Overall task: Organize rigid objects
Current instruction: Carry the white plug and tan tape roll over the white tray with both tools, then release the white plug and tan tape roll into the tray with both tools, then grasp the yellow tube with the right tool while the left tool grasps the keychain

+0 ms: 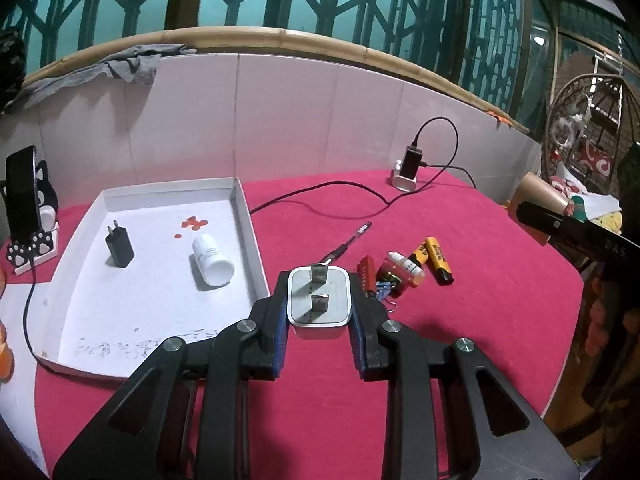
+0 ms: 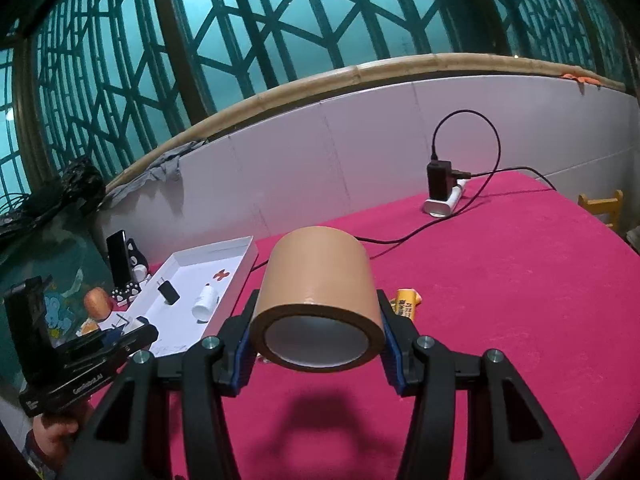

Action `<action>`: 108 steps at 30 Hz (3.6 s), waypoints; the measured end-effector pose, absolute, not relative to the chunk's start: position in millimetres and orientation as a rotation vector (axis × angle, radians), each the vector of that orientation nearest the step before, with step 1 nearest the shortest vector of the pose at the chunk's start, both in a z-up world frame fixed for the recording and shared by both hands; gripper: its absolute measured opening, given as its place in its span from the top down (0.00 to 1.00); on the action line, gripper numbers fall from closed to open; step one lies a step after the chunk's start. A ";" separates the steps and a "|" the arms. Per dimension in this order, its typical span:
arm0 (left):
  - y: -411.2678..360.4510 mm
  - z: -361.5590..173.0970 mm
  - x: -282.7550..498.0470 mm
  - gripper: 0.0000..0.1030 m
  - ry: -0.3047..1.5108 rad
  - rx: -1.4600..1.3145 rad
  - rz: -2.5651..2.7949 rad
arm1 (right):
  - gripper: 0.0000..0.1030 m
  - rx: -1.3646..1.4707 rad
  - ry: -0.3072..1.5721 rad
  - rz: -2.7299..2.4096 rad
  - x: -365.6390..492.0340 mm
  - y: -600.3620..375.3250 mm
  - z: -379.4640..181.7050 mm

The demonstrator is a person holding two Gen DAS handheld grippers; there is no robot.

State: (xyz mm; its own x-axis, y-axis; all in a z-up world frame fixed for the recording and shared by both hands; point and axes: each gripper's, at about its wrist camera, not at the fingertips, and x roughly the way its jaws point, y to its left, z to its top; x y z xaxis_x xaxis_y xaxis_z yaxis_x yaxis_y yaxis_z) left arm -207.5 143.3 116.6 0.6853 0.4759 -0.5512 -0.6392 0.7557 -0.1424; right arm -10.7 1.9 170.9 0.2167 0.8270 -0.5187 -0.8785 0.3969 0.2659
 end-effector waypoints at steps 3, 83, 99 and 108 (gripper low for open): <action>145.0 116.2 -211.0 0.76 0.511 -0.348 0.645 | 0.50 -0.104 0.659 1.192 -14.1 5.1 170.0; 354.2 73.8 -298.9 0.16 0.617 -0.580 1.130 | 0.25 -0.733 0.627 1.390 -188.4 278.3 80.8; 281.2 124.9 -337.6 0.00 0.286 -0.565 1.116 | 0.00 -0.455 0.558 1.384 -153.6 203.3 133.2; 237.7 134.8 -282.3 0.00 0.317 -0.476 0.937 | 0.00 -0.296 0.632 1.177 -53.7 141.9 141.3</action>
State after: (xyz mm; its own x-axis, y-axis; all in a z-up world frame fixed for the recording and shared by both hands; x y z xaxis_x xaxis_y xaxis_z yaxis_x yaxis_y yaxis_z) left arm -282.3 237.7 134.8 0.5580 0.6918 -0.4584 -0.8280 0.5011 -0.2516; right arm -53.7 141.9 141.3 0.2389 0.7627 -0.6010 -0.9223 0.3718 0.1052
